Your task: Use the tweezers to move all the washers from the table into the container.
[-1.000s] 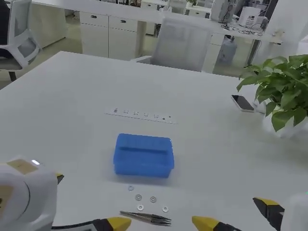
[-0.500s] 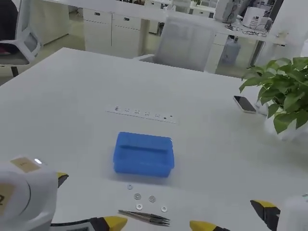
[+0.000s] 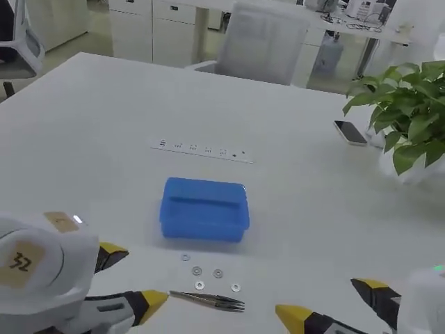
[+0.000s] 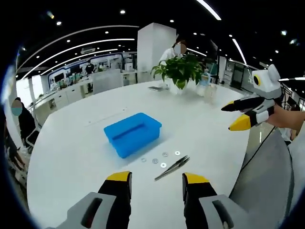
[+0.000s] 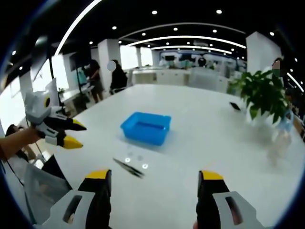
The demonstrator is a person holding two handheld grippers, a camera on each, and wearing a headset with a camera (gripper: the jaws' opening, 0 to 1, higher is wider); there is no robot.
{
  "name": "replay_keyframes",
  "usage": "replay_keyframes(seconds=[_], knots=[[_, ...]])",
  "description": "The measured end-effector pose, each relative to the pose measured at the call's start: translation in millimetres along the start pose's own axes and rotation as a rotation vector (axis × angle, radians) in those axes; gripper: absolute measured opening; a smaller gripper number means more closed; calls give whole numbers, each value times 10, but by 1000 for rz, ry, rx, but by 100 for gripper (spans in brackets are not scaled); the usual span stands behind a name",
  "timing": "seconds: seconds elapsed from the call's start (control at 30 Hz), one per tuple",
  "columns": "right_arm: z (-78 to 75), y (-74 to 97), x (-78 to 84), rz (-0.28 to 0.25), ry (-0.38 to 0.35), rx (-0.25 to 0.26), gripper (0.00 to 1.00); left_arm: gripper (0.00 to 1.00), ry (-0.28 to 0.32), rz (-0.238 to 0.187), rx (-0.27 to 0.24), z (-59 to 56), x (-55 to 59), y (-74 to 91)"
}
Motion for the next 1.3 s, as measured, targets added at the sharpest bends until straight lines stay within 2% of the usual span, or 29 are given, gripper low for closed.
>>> replay_keyframes(seconds=[0.07,0.13,0.17,0.33,0.37,0.4,0.47,0.53,0.73,0.93,1.03,1.07,1.17,1.3], knots=[[9,1,21,9,0,-3,71,33,-42,38,33,15,21,-90],[10,0,43,17,2,-6,70,29,-93,51,55,25,27,-194],[10,-1,51,21,2,-8,70,25,-99,53,68,20,34,-239],[1,-5,94,39,3,-14,69,17,-209,122,116,38,116,-494],[-6,-6,102,42,4,-13,69,17,-220,150,123,36,145,-545],[-11,-8,108,45,6,-13,69,17,-222,153,124,36,150,-564],[-21,-13,119,51,5,-14,69,17,-231,189,152,38,200,-671],[-33,-18,124,52,3,-16,69,18,-241,208,159,54,230,-735],[-54,-52,167,59,-6,-18,71,13,-307,297,171,159,335,-927],[-38,-64,153,73,15,-34,71,12,-332,342,216,194,427,-1039],[-41,-71,125,71,26,-30,71,12,-347,376,263,168,486,-1058],[-35,-70,115,69,25,-31,71,11,-353,344,275,155,445,-1081],[-16,-61,107,67,20,-36,70,10,-361,365,284,152,440,-1075],[18,-56,98,70,27,-42,70,1,-383,368,318,94,456,-1068]])
Point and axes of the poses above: the centre of the closed fingertips' face, and the gripper's own axes: y roughly backward along the fingers, z roughly to its left, x roughly out of its underside, the point moved 6 cm from there along y, roughly backward along the fingers, and after that the axes turned 4 degrees about x, right-handed, at the moved point
